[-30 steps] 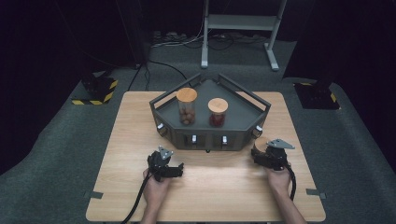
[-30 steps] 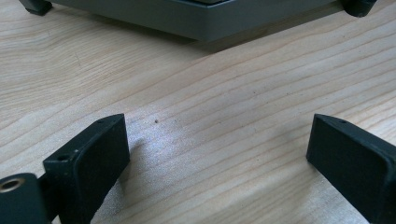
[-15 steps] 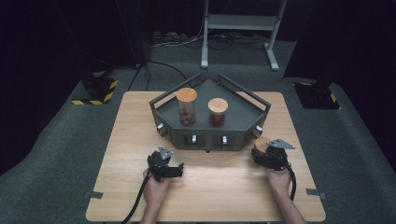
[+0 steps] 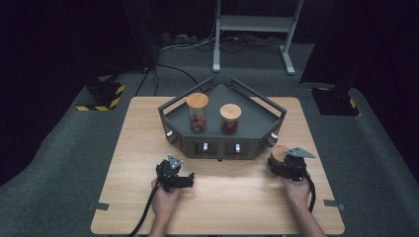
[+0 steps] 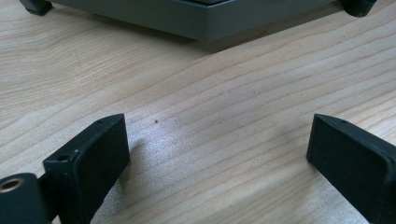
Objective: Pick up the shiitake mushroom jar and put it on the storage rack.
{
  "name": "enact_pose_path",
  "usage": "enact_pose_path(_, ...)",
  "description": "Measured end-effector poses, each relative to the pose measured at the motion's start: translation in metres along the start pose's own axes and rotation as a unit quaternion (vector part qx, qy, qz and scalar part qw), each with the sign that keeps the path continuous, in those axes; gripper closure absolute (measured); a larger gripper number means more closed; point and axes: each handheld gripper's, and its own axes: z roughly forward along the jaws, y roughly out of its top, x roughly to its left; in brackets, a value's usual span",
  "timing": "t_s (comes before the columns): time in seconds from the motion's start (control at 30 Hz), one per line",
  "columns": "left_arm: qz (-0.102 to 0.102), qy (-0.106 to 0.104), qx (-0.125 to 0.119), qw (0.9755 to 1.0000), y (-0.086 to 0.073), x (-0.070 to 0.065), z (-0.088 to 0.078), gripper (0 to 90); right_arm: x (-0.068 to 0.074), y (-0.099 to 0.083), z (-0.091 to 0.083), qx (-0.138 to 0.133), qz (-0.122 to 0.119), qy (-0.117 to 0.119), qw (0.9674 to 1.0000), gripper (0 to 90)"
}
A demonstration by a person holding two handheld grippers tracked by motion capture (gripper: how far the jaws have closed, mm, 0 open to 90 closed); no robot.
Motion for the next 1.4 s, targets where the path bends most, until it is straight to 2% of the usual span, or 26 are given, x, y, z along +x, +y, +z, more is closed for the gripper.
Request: enact_pose_path(1.4, 0.001, 0.000, 0.001, 1.0000, 0.000, 0.000, 0.000, 5.9, 0.001, 0.008, -0.020, -0.001, -0.026, 0.024, 0.9994, 25.2)
